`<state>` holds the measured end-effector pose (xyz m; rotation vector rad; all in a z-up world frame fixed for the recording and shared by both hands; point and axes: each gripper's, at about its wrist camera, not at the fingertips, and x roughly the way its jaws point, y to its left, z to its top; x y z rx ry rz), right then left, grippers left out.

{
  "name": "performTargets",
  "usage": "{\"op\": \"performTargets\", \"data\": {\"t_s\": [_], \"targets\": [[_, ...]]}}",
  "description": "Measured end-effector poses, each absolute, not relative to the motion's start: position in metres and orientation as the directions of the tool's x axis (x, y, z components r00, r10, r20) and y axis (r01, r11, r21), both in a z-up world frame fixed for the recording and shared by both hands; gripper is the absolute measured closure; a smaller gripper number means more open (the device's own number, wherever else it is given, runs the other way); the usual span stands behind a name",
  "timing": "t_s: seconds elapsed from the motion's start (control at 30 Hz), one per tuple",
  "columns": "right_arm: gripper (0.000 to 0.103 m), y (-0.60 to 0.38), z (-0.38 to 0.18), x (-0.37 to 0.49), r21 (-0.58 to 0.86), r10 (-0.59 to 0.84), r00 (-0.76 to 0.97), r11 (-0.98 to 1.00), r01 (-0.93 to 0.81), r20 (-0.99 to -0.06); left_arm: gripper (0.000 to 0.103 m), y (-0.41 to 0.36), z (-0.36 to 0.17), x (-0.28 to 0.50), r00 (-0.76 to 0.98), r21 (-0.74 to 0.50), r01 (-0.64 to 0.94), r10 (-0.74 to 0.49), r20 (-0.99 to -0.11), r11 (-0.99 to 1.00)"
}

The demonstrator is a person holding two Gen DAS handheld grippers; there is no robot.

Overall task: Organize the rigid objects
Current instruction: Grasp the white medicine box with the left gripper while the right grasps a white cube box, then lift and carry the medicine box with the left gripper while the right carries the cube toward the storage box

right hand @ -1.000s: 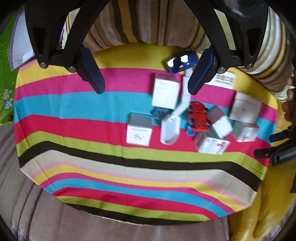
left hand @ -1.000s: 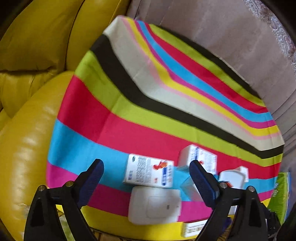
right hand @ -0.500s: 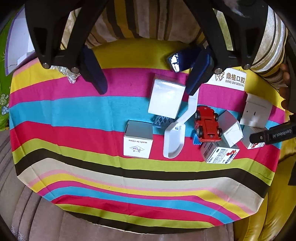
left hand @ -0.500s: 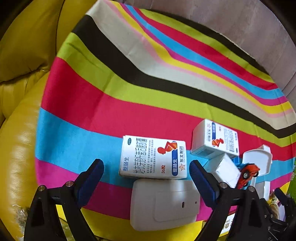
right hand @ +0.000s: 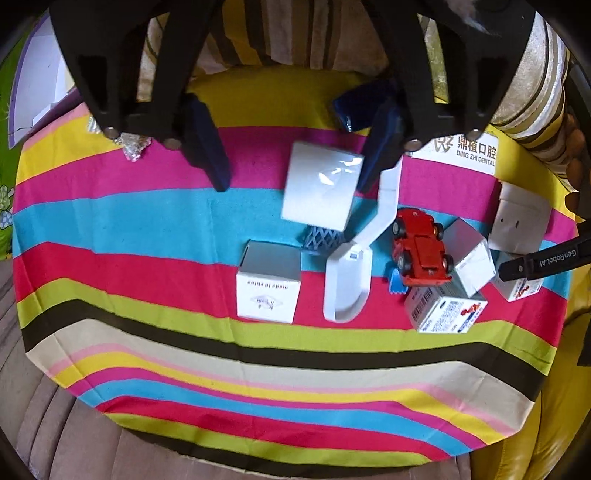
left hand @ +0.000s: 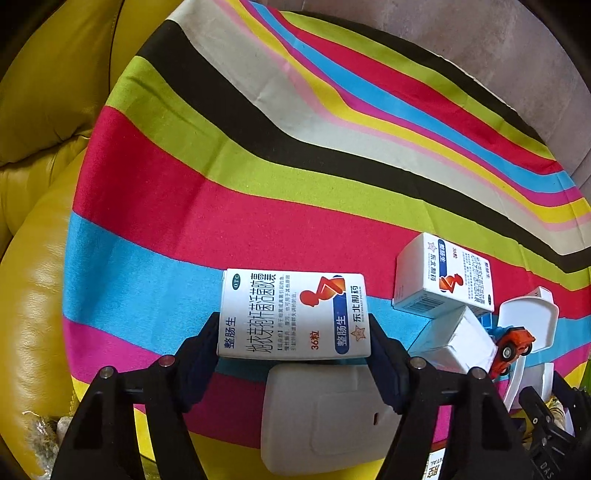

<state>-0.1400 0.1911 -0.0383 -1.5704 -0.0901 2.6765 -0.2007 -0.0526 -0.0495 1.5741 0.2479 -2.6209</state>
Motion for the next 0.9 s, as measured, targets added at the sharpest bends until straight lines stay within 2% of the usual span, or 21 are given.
{"op": "performTargets", "data": {"t_s": [0.03,0.1,0.3,0.53,0.9], "targets": [[0.045,0.191,-0.039,-0.140,-0.066,0.059,-0.485,-0.998,-0.003,-0.873,0.031,-0.052,-0.049,-0.200,-0.474,-0.098,0.143,0.019,-0.880,-0.985],[0.063,0.191,-0.041,-0.140,-0.063,0.055,-0.477,-0.998,0.001,-0.877,0.031,-0.051,-0.050,-0.201,-0.479,-0.094,0.140,0.016,-0.877,-0.986],[0.063,0.191,-0.038,-0.134,-0.051,0.036,-0.497,-0.999,0.017,-0.867,0.031,-0.048,-0.039,-0.197,-0.541,-0.061,0.135,-0.022,-0.841,-0.989],[0.063,0.192,-0.029,-0.124,-0.032,0.018,-0.549,-0.999,0.016,-0.835,0.031,-0.034,-0.004,-0.166,-0.663,0.030,0.126,-0.106,-0.741,-0.992],[0.063,0.193,-0.024,-0.119,-0.021,0.006,-0.574,-1.000,0.019,-0.819,0.031,-0.013,0.014,-0.142,-0.699,0.026,0.053,-0.056,-0.713,-0.998]]}}
